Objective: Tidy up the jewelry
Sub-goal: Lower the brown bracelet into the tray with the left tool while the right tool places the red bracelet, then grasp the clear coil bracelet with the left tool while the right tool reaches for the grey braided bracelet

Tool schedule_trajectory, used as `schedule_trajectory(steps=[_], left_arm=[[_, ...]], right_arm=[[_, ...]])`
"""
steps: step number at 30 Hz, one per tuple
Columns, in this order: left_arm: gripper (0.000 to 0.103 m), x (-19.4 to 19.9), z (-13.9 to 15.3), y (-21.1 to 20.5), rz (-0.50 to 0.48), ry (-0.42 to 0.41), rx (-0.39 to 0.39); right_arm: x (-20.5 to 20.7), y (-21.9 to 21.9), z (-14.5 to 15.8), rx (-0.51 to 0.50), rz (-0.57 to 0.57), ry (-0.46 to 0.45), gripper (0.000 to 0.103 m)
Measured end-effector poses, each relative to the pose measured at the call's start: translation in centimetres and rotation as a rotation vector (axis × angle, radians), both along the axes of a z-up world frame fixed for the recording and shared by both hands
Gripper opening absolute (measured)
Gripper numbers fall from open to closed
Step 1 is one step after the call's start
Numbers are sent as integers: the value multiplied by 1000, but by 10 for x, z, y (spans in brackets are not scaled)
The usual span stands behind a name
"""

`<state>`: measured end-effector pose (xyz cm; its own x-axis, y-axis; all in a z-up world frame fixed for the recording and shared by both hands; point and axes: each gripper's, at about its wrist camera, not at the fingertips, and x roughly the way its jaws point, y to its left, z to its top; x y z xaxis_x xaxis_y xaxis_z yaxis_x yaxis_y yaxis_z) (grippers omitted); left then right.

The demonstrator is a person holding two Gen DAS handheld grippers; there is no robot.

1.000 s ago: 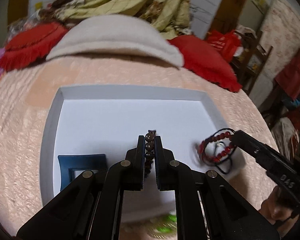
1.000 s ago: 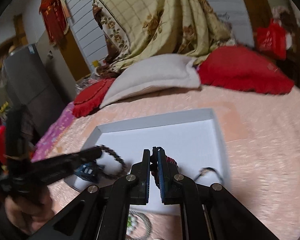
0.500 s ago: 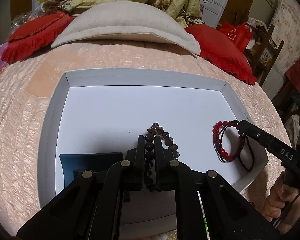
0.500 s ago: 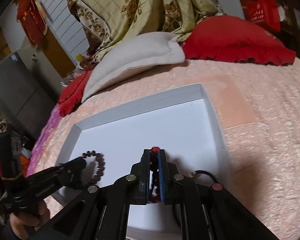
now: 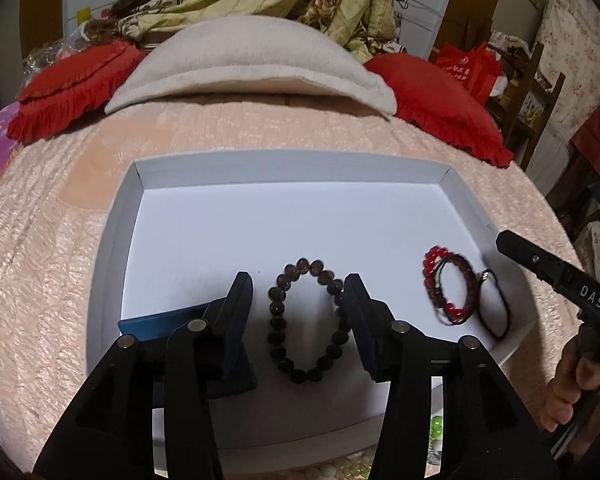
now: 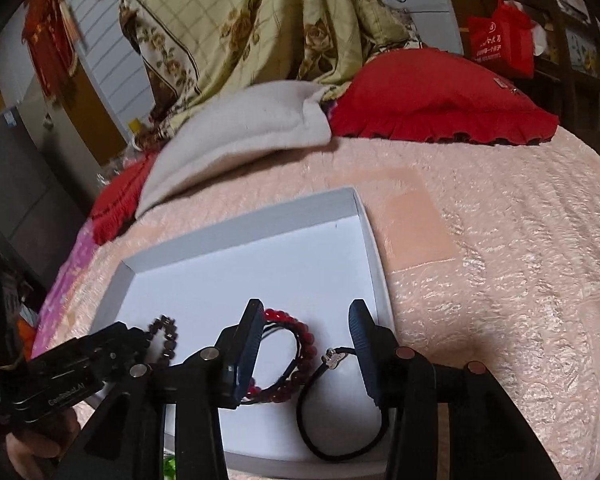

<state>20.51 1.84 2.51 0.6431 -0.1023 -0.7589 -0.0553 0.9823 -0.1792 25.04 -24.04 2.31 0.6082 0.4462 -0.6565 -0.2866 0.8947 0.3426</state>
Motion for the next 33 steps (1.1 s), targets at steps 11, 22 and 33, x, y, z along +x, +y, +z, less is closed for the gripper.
schedule_trajectory(steps=[11, 22, 33], left_arm=[[47, -74, 28, 8, -135, -91, 10], [43, -112, -18, -38, -308, -33, 128], [25, -94, -28, -43, -307, -20, 109]], right_arm=[[-65, -13, 26, -5, 36, -97, 43], [-145, -21, 11, -97, 93, -43, 45], [-144, -40, 1, -119, 76, 7, 45]])
